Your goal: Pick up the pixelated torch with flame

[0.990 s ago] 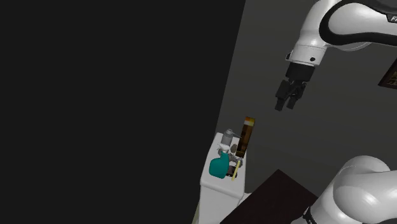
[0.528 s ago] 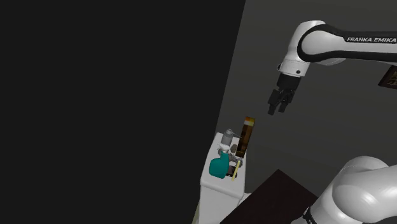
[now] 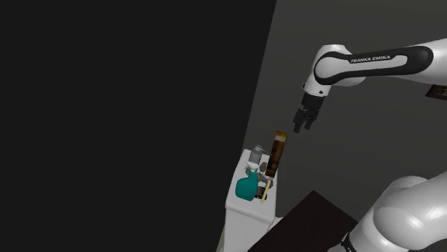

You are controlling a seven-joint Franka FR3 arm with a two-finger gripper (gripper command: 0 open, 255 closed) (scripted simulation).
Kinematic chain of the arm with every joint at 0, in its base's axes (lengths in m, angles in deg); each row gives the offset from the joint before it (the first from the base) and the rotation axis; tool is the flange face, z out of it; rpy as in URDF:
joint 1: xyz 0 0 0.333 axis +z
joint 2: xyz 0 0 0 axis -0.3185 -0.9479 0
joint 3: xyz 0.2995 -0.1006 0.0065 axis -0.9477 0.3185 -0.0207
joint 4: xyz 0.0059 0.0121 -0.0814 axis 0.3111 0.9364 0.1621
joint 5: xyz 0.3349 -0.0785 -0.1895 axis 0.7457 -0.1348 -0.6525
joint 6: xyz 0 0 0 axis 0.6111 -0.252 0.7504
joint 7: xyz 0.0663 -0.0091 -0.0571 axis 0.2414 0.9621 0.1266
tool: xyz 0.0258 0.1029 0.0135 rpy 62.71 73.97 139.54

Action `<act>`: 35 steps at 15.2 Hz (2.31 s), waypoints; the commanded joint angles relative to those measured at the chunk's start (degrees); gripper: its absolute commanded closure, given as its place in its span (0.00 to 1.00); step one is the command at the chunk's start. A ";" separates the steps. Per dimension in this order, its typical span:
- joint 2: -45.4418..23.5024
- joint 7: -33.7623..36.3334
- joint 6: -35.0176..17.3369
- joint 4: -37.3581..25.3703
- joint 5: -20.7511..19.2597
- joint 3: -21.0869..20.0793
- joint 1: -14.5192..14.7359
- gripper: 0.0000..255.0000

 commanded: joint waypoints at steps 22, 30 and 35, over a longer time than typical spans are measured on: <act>-38.91 -18.94 -21.16 -17.56 7.85 7.83 -3.41 0.00; -40.06 -19.32 -22.87 -16.91 8.44 7.66 -3.55 1.00; -40.09 -19.33 -22.97 -16.85 8.45 7.65 -3.55 1.00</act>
